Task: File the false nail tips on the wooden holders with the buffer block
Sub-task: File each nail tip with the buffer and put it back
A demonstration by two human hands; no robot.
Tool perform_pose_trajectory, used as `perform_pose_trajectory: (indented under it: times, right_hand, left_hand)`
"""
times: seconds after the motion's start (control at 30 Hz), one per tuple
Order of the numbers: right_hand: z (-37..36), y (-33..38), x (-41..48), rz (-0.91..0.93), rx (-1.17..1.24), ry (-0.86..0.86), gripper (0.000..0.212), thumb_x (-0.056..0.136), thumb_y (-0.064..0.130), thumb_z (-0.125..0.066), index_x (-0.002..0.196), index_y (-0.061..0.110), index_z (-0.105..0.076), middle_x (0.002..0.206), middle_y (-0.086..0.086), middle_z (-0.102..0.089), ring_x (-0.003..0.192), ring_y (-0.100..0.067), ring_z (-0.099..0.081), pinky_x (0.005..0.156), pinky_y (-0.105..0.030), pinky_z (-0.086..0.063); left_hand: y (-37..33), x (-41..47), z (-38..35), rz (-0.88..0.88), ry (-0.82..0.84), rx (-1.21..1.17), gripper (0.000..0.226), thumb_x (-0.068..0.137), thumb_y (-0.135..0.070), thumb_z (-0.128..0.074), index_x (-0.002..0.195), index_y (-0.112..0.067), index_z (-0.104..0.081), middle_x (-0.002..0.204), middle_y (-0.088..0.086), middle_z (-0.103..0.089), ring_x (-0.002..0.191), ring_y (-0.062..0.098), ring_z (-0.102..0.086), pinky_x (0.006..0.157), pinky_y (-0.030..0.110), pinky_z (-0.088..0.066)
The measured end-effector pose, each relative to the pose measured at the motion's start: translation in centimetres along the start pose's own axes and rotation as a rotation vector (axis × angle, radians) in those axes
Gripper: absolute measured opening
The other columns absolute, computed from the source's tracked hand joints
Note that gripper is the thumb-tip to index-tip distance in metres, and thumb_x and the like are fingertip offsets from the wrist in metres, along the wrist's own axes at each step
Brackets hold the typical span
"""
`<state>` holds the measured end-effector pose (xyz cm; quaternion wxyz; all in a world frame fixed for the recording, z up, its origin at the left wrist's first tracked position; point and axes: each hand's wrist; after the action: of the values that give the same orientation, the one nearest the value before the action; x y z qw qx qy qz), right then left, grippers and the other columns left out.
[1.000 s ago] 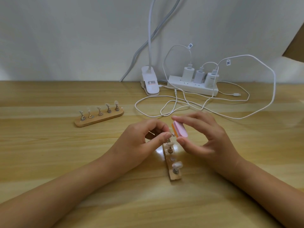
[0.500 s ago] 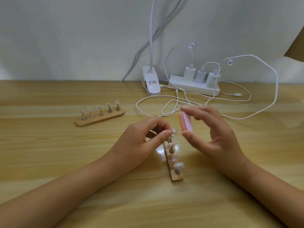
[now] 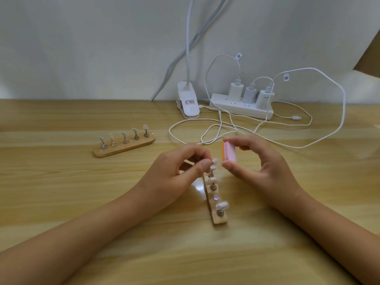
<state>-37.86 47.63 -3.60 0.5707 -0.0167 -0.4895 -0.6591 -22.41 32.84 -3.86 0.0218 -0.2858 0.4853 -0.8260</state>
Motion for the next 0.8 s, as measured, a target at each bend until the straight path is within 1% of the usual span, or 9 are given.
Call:
perform_pose_trajectory:
  times: [0.07, 0.13, 0.23, 0.33, 0.5, 0.57, 0.63, 0.73, 0.8]
  right_hand:
    - [0.4, 0.2, 0.0, -0.003, 0.059, -0.035, 0.040, 0.084, 0.038, -0.077, 0.118, 0.025, -0.062, 0.118, 0.002, -0.065, 0.114, -0.019, -0.059, 0.099, -0.031, -0.046]
    - [0.0, 0.6, -0.3, 0.108, 0.049, 0.010, 0.042, 0.083, 0.037, -0.074, 0.122, 0.025, -0.060, 0.118, -0.001, -0.065, 0.112, -0.024, -0.059, 0.097, -0.032, -0.046]
    - [-0.5, 0.4, -0.2, 0.105, -0.008, 0.075, 0.044, 0.081, 0.038, -0.078, 0.119, 0.023, -0.062, 0.116, 0.003, -0.066, 0.109, -0.017, -0.059, 0.096, -0.030, -0.045]
    - [0.3, -0.1, 0.1, 0.007, 0.019, 0.001, 0.040, 0.083, 0.036, -0.078, 0.118, 0.021, -0.063, 0.115, 0.000, -0.066, 0.111, -0.023, -0.060, 0.096, -0.034, -0.047]
    - [-0.5, 0.6, -0.4, 0.154, -0.003, 0.058, 0.045, 0.083, 0.041, -0.074, 0.122, 0.021, -0.062, 0.119, 0.002, -0.065, 0.115, -0.016, -0.058, 0.101, -0.030, -0.042]
    - [-0.3, 0.0, 0.0, 0.062, -0.055, 0.067, 0.044, 0.082, 0.038, -0.078, 0.117, 0.016, -0.065, 0.116, 0.003, -0.066, 0.112, -0.013, -0.059, 0.099, -0.029, -0.043]
    - [0.4, -0.2, 0.3, -0.030, -0.010, 0.017, 0.042, 0.081, 0.041, -0.076, 0.116, 0.020, -0.065, 0.115, 0.005, -0.066, 0.111, -0.013, -0.060, 0.097, -0.026, -0.044]
    - [0.2, 0.5, -0.2, 0.087, 0.053, -0.040, 0.039, 0.086, 0.043, -0.071, 0.121, 0.028, -0.060, 0.117, 0.003, -0.065, 0.112, -0.017, -0.059, 0.098, -0.030, -0.044]
    - [-0.4, 0.8, -0.4, 0.157, 0.064, 0.045, 0.043, 0.084, 0.042, -0.073, 0.122, 0.025, -0.060, 0.118, 0.000, -0.065, 0.112, -0.021, -0.059, 0.099, -0.032, -0.044]
  left_hand:
    - [-0.1, 0.0, -0.1, -0.004, 0.010, 0.000, 0.005, 0.090, -0.016, -0.060, 0.090, -0.019, -0.065, 0.082, -0.014, -0.067, 0.080, 0.003, -0.065, 0.073, 0.022, -0.054]
    - [-0.1, 0.0, -0.1, -0.011, 0.014, 0.007, 0.006, 0.091, -0.015, -0.061, 0.092, -0.019, -0.065, 0.084, -0.011, -0.068, 0.080, 0.002, -0.064, 0.072, 0.020, -0.053]
    - [0.0, 0.0, 0.0, -0.008, 0.008, 0.011, 0.014, 0.092, -0.010, -0.062, 0.092, -0.023, -0.065, 0.084, -0.011, -0.067, 0.080, 0.002, -0.063, 0.072, 0.018, -0.052]
    - [-0.1, 0.0, -0.1, -0.005, 0.013, 0.001, 0.006, 0.091, -0.013, -0.062, 0.090, -0.018, -0.065, 0.082, -0.010, -0.066, 0.079, 0.005, -0.065, 0.073, 0.022, -0.054]
    - [-0.2, -0.1, -0.2, -0.031, 0.012, 0.015, 0.010, 0.089, -0.015, -0.061, 0.091, -0.023, -0.065, 0.084, -0.009, -0.067, 0.080, 0.002, -0.064, 0.072, 0.019, -0.052]
    - [-0.2, -0.1, -0.1, -0.018, 0.002, 0.017, 0.008, 0.089, -0.016, -0.061, 0.089, -0.023, -0.065, 0.082, -0.011, -0.066, 0.080, 0.003, -0.064, 0.073, 0.022, -0.053]
    - [-0.2, -0.2, -0.2, -0.024, 0.005, 0.025, 0.005, 0.089, -0.016, -0.061, 0.090, -0.020, -0.065, 0.083, -0.011, -0.066, 0.081, 0.006, -0.066, 0.075, 0.025, -0.055]
    - [-0.3, -0.3, -0.4, -0.052, 0.007, 0.053, 0.004, 0.089, -0.016, -0.061, 0.091, -0.018, -0.065, 0.085, -0.011, -0.066, 0.082, 0.008, -0.067, 0.076, 0.027, -0.055]
    - [-0.2, -0.3, -0.2, -0.066, -0.002, 0.079, 0.006, 0.089, -0.016, -0.062, 0.093, -0.017, -0.066, 0.086, -0.011, -0.067, 0.082, 0.006, -0.066, 0.076, 0.026, -0.055]
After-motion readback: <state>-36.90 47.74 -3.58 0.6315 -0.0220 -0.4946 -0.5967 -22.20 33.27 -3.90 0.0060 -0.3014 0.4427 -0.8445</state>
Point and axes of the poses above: each hand's wrist, its own x-axis towards the middle knuckle, its own z-axis out of the back of the hand, y = z × x
